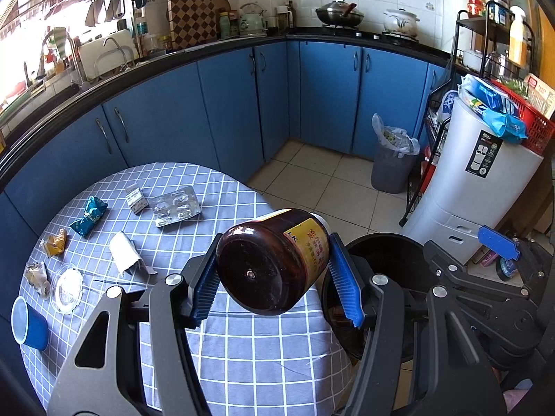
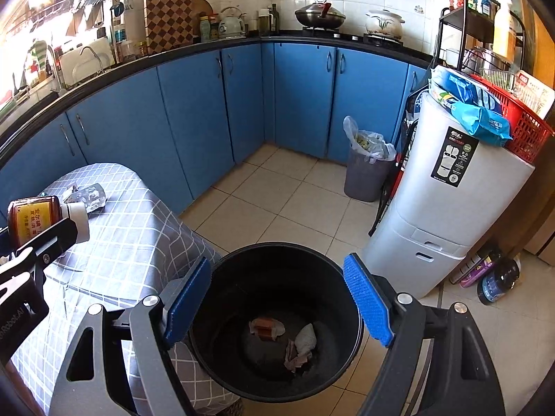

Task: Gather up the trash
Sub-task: 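Open both grippers to drop the jar and tissue into the bin, then move both grippers back toward the table items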

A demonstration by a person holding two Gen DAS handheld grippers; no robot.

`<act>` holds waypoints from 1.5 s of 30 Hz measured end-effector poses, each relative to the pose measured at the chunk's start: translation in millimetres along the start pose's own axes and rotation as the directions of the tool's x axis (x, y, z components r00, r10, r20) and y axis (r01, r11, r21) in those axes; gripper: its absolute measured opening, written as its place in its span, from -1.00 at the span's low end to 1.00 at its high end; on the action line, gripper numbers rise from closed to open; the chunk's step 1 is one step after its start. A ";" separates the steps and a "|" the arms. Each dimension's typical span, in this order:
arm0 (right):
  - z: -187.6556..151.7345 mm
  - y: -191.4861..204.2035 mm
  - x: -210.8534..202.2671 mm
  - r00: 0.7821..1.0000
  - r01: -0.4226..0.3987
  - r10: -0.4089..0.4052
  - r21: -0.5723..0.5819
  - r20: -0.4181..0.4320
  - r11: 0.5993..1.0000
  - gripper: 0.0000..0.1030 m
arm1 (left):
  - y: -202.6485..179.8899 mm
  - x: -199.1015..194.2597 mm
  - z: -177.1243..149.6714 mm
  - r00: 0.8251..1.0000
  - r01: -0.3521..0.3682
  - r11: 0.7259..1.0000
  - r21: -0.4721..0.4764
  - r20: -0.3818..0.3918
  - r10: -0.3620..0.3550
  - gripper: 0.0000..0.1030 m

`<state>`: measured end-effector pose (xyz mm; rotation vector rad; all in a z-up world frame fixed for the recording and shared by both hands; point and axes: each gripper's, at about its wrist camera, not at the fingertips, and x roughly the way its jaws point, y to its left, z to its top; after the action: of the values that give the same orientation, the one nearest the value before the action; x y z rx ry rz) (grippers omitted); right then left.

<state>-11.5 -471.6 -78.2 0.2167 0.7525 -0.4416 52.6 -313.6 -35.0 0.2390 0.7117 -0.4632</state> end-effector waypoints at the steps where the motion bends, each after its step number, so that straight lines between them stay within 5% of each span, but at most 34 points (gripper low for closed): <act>1: -0.1 -0.5 0.2 1.000 0.002 -0.002 0.000 0.000 1.000 0.49 | -1.0 0.0 0.7 1.000 0.001 1.000 0.001 0.001 -0.001 0.15; 21: -1.9 -21.0 4.0 0.999 0.035 -0.034 0.041 -0.009 0.999 0.49 | -29.8 1.6 24.9 0.999 0.043 0.998 0.044 0.027 -0.044 0.16; 29: 0.2 -24.8 8.2 0.999 0.040 -0.040 0.047 -0.016 0.998 0.49 | -30.1 1.9 32.6 0.997 0.058 0.998 0.038 0.052 -0.060 0.36; 45: 3.5 9.4 1.6 1.000 0.014 -0.014 -0.007 -0.011 1.000 0.49 | 24.0 -1.4 18.0 1.000 0.002 0.999 -0.052 0.029 0.000 0.44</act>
<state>-4.0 -464.9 -76.5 0.2077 0.7667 -0.4517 73.6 -298.8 -19.5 0.1833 0.6949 -0.4479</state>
